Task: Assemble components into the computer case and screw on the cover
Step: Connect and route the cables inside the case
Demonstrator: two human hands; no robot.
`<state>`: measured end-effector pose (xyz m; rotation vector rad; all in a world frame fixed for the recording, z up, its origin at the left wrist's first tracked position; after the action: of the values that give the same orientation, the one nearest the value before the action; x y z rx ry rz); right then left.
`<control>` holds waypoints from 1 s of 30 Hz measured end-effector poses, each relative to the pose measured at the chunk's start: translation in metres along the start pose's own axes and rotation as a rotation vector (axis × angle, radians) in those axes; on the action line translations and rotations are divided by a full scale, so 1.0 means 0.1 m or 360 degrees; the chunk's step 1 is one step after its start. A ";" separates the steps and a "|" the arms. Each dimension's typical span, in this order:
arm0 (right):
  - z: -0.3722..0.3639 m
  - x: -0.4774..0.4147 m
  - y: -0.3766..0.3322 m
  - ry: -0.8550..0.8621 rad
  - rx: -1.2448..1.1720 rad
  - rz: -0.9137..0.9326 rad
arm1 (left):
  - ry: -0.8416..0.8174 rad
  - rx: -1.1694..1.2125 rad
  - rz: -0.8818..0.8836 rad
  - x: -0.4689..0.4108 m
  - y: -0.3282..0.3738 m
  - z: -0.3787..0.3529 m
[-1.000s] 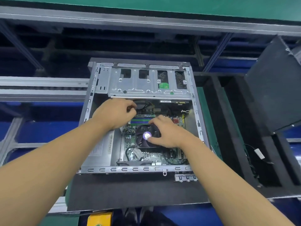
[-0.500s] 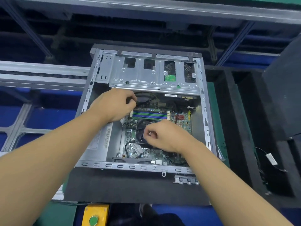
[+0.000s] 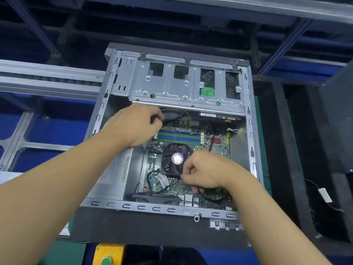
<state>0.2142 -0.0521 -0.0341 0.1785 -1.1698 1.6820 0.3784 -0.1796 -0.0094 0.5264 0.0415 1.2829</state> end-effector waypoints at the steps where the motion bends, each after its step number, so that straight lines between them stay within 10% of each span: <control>1: -0.03 0.04 0.05 -0.0090 -0.0003 -0.0051 | -0.0011 0.0001 0.0002 0.00 0.00 0.00; 30: -0.19 0.23 0.21 -0.0415 0.0379 -0.0270 | -0.0033 -0.0041 0.0001 -0.01 0.00 0.00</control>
<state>0.1943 -0.0224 -0.0423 0.6446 -1.1046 1.6771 0.3781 -0.1802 -0.0093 0.5175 0.0075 1.2768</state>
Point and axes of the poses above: each hand's wrist, its own x-axis away from the middle knuckle, its own z-axis out of the back of the hand, y = z × x, the point moved 5 cm from there along -x, towards the middle knuckle, and after that the axes turned 9 degrees about z, right-handed, at the moved point
